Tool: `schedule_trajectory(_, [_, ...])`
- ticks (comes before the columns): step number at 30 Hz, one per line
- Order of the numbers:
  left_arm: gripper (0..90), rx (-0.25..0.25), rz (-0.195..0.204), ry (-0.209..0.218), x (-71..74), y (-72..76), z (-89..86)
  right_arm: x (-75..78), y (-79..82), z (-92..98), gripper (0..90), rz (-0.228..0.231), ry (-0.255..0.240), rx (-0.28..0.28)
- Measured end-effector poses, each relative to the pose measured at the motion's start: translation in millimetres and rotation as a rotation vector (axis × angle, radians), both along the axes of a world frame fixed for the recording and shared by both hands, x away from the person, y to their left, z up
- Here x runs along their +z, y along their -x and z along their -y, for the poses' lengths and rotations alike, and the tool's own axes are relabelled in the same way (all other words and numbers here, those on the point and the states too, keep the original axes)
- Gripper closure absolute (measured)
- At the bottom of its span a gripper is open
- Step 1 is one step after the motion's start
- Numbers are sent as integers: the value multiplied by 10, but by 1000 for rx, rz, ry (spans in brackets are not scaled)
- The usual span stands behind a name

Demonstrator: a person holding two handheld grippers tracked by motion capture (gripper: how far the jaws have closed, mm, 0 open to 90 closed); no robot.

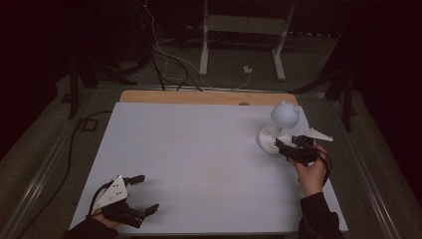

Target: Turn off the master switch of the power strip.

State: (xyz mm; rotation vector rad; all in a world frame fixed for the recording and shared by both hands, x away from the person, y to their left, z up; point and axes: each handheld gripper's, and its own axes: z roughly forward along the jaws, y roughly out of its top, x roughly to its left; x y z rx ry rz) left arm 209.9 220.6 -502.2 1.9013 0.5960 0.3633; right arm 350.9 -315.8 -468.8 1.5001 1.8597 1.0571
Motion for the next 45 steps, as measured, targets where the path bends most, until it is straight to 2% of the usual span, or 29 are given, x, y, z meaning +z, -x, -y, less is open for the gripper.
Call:
schedule_trajectory(2, [3,-1,0,4,0,-1,0,10,18,-15,207,4,-24,18])
schedule_trajectory(4, [3,1,-1,4,-1,-3,-2,18,35,-28,133,2,-29,58])
schedule_trajectory(6, [3,0,0,2,-1,-2,-1,21,46,-36,111,0,-33,79])
schedule_trajectory(7, [3,-1,1,4,0,-2,-1,27,68,-57,49,-4,-38,104])
schedule_trajectory(9, [3,0,0,4,0,-1,-1,31,77,-67,17,-2,-42,120])
schedule_trajectory(10, [3,0,-1,3,0,-1,-1,47,101,-87,15,-6,-34,147])
schedule_trajectory(14, [3,-2,0,5,1,-1,-2,79,141,-127,6,2,-36,178])
schedule_trajectory(16, [3,-1,-2,4,0,-1,-3,105,159,-161,0,-5,-17,196])
schedule_trajectory(21, [3,-1,0,4,2,7,-7,156,246,-249,0,37,-44,257])
schedule_trajectory(25, [3,-6,-1,4,2,9,-7,167,296,-304,0,45,-50,292])
schedule_trajectory(31, [3,-7,-2,5,1,7,-2,145,389,-390,0,27,-48,352])
schedule_trajectory(40, [3,-8,-4,-2,-1,6,1,32,554,-439,0,-4,-39,425])
schedule_trajectory(45, [3,-7,-4,-1,0,6,2,-55,639,-454,0,-20,-13,463])
